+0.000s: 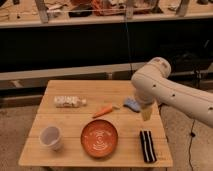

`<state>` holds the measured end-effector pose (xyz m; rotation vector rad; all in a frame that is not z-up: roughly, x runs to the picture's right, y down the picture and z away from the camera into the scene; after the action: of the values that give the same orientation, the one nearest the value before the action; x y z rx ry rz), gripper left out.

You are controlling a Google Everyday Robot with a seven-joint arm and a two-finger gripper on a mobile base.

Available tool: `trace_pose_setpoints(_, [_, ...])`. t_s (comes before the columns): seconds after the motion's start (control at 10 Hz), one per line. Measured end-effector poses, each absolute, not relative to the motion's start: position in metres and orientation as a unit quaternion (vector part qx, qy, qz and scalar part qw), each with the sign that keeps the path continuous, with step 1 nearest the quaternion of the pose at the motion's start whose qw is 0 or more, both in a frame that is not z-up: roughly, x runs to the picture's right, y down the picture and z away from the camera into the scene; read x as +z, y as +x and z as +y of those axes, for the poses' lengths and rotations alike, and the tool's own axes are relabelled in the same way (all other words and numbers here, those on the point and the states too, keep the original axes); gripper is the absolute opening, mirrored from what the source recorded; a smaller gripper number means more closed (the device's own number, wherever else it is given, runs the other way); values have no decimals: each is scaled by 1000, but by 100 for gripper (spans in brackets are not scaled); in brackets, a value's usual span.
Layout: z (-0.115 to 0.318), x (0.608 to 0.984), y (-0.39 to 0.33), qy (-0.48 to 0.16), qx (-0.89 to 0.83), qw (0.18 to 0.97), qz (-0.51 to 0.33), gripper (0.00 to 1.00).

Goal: Place the ceramic cup in the ceramic bowl

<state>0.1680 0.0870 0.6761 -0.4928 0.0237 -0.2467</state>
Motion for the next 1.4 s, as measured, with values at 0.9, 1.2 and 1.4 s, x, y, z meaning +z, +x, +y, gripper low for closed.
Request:
trace_pose_setpoints(0.9, [83, 676, 77, -214, -204, 955, -13, 80])
trace_pose_setpoints(1.2, [91, 673, 50, -203, -226, 952, -31, 80])
trace_pose_setpoints(1.4, [98, 671, 28, -197, -244, 948, -45, 80])
